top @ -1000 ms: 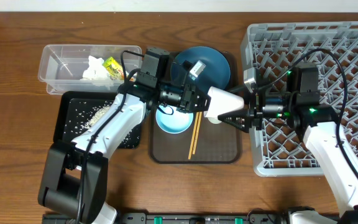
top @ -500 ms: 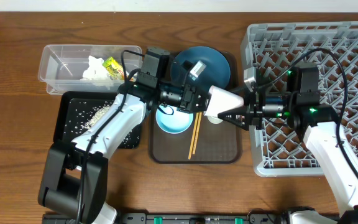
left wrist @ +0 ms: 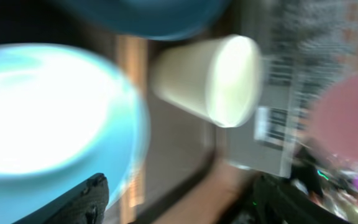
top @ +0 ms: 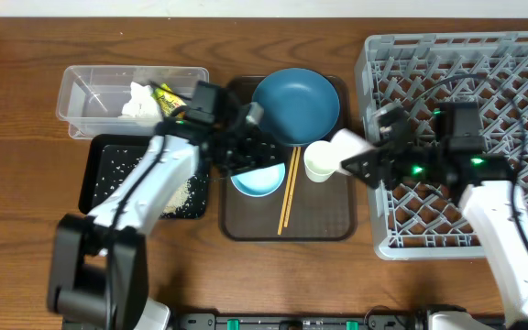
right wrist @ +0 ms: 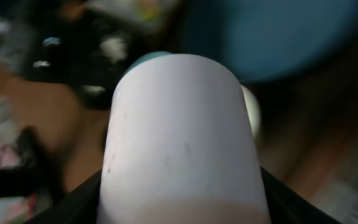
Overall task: Sort waste into correct bins and load items into the dishwasher rack
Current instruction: 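Place the pink cup into the dishwasher rack with the right gripper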
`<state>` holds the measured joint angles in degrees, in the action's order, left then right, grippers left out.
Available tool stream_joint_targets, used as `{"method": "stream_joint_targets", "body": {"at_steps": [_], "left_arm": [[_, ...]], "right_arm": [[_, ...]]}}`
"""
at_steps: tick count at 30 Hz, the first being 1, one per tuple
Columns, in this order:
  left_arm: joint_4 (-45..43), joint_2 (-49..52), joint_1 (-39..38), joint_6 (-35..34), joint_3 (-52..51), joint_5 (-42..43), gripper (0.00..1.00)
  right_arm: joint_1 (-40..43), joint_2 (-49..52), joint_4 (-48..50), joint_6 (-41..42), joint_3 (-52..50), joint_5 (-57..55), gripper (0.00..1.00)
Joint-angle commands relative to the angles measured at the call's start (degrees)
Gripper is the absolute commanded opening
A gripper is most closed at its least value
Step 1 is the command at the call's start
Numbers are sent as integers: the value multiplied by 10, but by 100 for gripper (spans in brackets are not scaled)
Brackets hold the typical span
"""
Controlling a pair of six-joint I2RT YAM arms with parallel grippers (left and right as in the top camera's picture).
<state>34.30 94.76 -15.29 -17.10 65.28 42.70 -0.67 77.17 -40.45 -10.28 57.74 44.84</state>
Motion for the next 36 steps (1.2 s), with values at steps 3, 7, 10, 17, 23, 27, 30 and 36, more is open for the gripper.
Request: {"method": "stream_joint_targets", "body": {"at_steps": [3, 7, 10, 17, 23, 27, 30, 36], "left_arm": [[59, -97, 31, 38, 6, -201, 85], [90, -128, 40, 38, 6, -253, 85], [105, -136, 40, 40, 6, -265, 85], [109, -136, 40, 40, 6, -267, 85], [109, -136, 40, 40, 6, -268, 85], [109, -136, 40, 40, 6, -268, 85], [109, -136, 40, 40, 6, -268, 85], [109, -136, 40, 40, 6, -268, 85]], "right_arm": [[85, -34, -52, 63, 99, -161, 47], [147, -33, -94, 110, 150, -280, 36], [196, -26, -131, 112, 187, -336, 31], [316, 15, -179, 162, 250, -409, 4], [393, 56, -182, 206, 260, -462, 3], [424, 95, -201, 221, 259, -469, 4], [433, 129, -211, 223, 259, -467, 11], [434, 189, -211, 223, 259, -431, 13]]}}
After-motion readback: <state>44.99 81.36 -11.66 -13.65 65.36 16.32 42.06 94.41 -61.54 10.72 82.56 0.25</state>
